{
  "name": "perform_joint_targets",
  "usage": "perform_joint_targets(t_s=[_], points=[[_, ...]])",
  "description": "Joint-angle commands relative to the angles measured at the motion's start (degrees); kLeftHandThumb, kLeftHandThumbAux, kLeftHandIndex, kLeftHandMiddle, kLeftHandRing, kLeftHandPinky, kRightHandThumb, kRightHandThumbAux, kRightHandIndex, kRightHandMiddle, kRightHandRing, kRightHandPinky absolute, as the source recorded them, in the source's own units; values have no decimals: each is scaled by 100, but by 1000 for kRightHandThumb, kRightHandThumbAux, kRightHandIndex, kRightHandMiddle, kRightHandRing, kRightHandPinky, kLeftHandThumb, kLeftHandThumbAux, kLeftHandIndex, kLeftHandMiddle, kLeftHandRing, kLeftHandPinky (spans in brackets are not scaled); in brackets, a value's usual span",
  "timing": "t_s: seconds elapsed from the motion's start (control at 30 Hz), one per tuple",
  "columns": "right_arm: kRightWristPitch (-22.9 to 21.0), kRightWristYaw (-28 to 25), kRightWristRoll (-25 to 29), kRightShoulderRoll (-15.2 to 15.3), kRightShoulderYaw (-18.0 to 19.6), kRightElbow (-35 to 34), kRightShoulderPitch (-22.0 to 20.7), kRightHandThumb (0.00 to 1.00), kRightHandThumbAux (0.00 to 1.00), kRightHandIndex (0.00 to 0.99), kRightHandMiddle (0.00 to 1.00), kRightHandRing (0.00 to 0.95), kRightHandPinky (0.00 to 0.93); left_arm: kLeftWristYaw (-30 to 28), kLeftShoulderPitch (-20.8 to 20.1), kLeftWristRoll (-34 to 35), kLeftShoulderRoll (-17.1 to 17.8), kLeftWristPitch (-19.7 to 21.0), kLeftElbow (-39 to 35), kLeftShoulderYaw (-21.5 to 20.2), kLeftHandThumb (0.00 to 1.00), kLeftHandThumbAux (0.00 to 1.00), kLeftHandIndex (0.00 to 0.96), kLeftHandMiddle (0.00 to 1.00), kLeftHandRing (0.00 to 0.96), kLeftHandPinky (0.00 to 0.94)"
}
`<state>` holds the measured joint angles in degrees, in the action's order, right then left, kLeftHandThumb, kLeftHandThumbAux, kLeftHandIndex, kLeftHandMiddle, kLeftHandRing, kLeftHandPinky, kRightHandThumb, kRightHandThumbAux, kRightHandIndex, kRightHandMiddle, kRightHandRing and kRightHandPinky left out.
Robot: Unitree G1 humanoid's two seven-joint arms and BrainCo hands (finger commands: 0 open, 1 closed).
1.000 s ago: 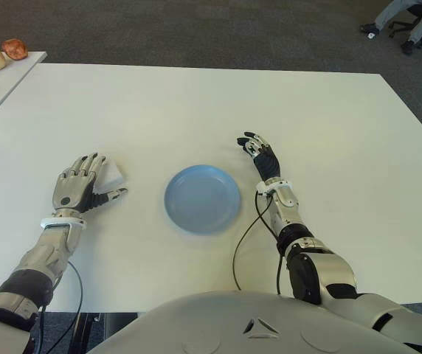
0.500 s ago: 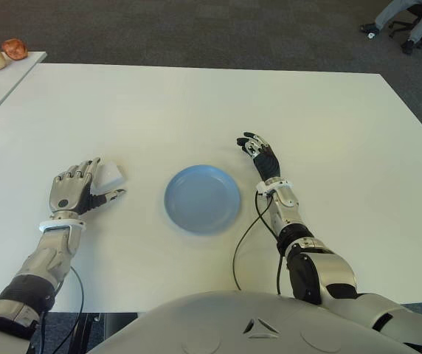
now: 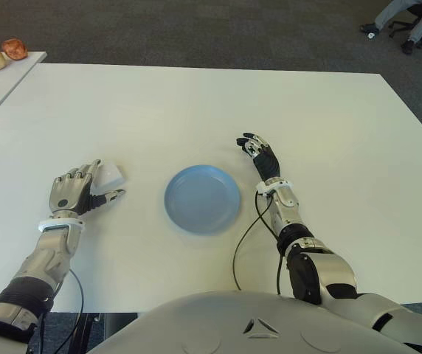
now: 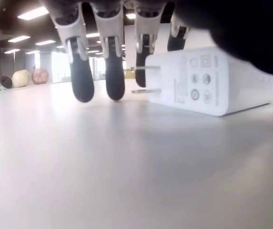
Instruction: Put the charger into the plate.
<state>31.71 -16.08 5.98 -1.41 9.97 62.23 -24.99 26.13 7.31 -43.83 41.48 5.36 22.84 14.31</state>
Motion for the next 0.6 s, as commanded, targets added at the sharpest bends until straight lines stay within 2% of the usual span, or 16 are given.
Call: perform_joint_targets(t_s=[0.03, 0.6], points=[[-372, 50, 12, -25, -2, 289, 415, 0, 573, 243, 335, 242, 117, -357, 199, 66, 31, -36, 62, 3, 331, 423, 68, 234, 303, 385], [-361, 22, 18, -31, -8, 258, 435, 0, 573, 237, 331, 238, 98, -651, 235, 114, 53, -150, -57, -150, 319, 417, 73, 260, 328, 399]])
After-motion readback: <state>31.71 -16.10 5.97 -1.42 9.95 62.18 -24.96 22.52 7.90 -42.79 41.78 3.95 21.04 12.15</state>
